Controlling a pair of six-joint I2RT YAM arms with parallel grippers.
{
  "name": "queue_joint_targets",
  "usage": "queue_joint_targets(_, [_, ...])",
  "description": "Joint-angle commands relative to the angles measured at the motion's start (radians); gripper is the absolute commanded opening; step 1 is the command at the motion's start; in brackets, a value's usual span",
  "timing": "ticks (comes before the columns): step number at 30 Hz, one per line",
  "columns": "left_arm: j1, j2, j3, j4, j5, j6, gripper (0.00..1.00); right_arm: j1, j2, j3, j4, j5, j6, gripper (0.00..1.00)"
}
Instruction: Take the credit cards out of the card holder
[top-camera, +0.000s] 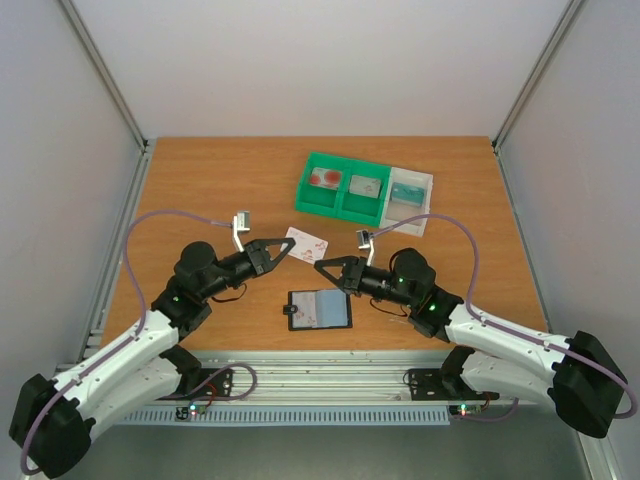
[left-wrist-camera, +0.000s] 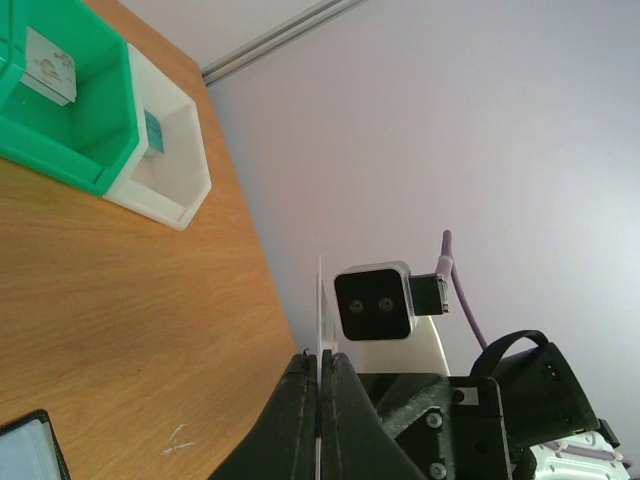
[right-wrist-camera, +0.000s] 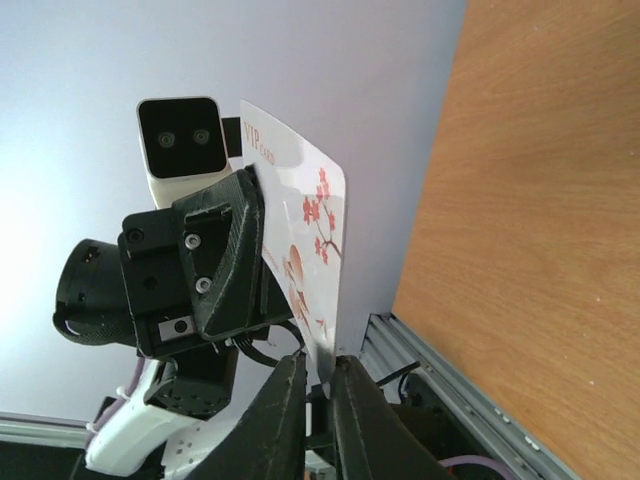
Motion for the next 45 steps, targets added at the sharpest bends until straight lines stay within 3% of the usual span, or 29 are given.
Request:
queue_joint_targets(1, [0.001, -0.022, -0.022, 0.05, -0.019, 0.014, 0.0, -0.001, -0.019, -0.018, 0.067, 0.035, -0.003, 0.04])
queue_joint_targets(4, [0.001, -0.028, -0.024, 0.047, -0.021, 0.014, 0.0, -0.001, -0.018, -0.024, 0.084, 0.036, -0.004, 0.01])
queue_joint_targets(6, [0.002, -0.031, -0.023, 0.039, -0.024, 0.015, 0.09, -0.001, -0.021, -0.022, 0.082, 0.035, -0.013, 0.01])
queue_joint_targets(12, [0.001, -0.065, 0.0, -0.067, -0.034, 0.046, 0.67, -0.001, -0.072, 0.016, -0.092, 0.049, -0.097, 0.01])
queue_joint_targets(14, [0.001, -0.075, 0.02, -0.138, -0.041, 0.084, 0.81, -0.004, -0.095, 0.042, -0.185, 0.059, -0.138, 0.01])
queue_joint_targets(18, [0.002, -0.089, 0.048, -0.268, -0.057, 0.152, 0.99, -0.023, -0.133, 0.121, -0.418, 0.085, -0.237, 0.01])
queue_joint_targets(25, [0.001, -0.105, 0.057, -0.446, -0.109, 0.242, 0.99, -0.113, -0.083, 0.33, -0.79, 0.1, -0.443, 0.01])
queue_joint_targets(28, [0.002, -0.106, 0.054, -0.487, -0.129, 0.269, 0.99, -0.198, -0.025, 0.395, -0.867, 0.06, -0.495, 0.01])
queue_joint_targets(34, [0.002, -0.081, 0.05, -0.538, -0.13, 0.313, 0.99, -0.39, 0.131, 0.475, -0.882, -0.06, -0.538, 0.01])
queue_joint_targets(45, [0.002, -0.007, 0.034, -0.532, -0.103, 0.323, 0.99, -0.555, 0.398, 0.623, -0.873, 0.0, -0.599, 0.01])
